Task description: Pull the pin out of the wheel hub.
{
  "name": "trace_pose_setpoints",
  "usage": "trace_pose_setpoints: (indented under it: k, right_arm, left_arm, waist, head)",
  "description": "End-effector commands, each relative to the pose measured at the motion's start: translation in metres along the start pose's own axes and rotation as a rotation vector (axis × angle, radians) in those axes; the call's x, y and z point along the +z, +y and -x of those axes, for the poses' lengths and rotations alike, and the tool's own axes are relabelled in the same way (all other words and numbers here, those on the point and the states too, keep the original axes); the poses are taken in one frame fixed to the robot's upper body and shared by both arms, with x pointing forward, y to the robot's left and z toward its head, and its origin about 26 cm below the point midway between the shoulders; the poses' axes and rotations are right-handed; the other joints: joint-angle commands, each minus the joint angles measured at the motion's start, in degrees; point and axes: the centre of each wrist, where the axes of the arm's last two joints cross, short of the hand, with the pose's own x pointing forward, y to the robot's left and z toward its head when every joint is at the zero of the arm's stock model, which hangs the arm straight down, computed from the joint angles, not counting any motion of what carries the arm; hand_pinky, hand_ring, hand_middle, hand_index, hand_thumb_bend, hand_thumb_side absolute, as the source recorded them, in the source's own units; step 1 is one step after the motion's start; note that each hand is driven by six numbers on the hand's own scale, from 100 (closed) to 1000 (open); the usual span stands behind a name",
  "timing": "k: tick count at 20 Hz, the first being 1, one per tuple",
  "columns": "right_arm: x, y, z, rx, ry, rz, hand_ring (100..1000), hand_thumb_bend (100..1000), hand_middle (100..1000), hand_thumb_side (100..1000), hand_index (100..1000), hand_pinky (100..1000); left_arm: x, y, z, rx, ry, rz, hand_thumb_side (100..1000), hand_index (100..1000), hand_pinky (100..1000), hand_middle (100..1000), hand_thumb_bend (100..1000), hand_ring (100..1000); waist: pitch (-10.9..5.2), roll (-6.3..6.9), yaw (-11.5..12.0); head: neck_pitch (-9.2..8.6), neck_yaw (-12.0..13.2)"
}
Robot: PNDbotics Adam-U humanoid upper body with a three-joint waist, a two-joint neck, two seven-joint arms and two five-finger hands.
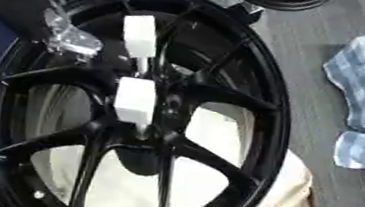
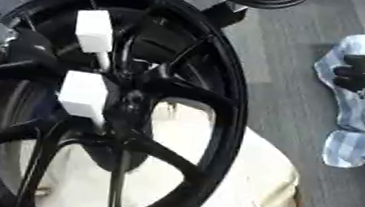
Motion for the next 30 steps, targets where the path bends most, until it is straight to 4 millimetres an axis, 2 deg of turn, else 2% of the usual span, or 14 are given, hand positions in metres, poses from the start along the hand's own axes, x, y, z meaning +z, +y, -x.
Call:
trace_pose_setpoints:
  k: [1, 6, 15, 21, 24, 30]
  right_arm:
    - [-0.004, -0.001, -0.007, 0.007, -0.021, -0.009, 732, 330, 703, 421, 573, 760]
    - [-0.006, 0.001, -0.007, 0.000, -0.023, -0.011, 732, 330, 703, 422, 573, 760]
    - [-0.006, 0.003, -0.006, -0.001, -0.021, -0.011, 731, 329, 702, 425, 572, 761]
    - [-0.007, 0.005, -0.007, -0.003, -0.026, -0.014, 731, 328, 702, 426, 572, 761]
    - [-0.008, 0.006, -0.007, -0.007, -0.029, -0.014, 731, 329, 702, 427, 572, 761]
    - [-0.009, 0.008, -0.007, -0.010, -0.031, -0.014, 731, 328, 702, 430, 572, 761]
  left_arm:
    - [0.002, 0.001, -0.002, -0.019, 0.045, -0.007, 470, 912, 997, 840, 627, 914]
    - [0.000, -0.003, 0.000, -0.013, 0.107, -0.025, 478, 921, 999, 848, 608, 919]
    - [-0.004, -0.003, 0.010, 0.031, 0.189, -0.110, 514, 921, 993, 849, 450, 918]
    - [-0.009, -0.006, 0.019, 0.052, 0.215, -0.108, 519, 917, 991, 851, 448, 919]
    - [-0.011, -0.010, 0.021, 0.057, 0.211, -0.063, 487, 896, 988, 848, 504, 920]
    - [-0.014, -0.012, 0.031, 0.047, 0.232, -0.035, 484, 885, 980, 826, 509, 915]
  waist:
    - [-0.67, -0.07, -0.28]
    - [-0.09, 0.02, -0.80]
    - [0.80, 0.08, -1.20]
    - [1.50, -0.06, -1.52]
    - [2.08, -0.17, -1.63]
    - [3.06, -0.33, -1.91]
  head:
    - [-1.02, 0.44]
    - [-1.63, 0.88]
    - [-2.09, 1.22]
    - [-2.60, 1.56]
    - [-2.76, 1.70]
    - [-3.23, 2.07]
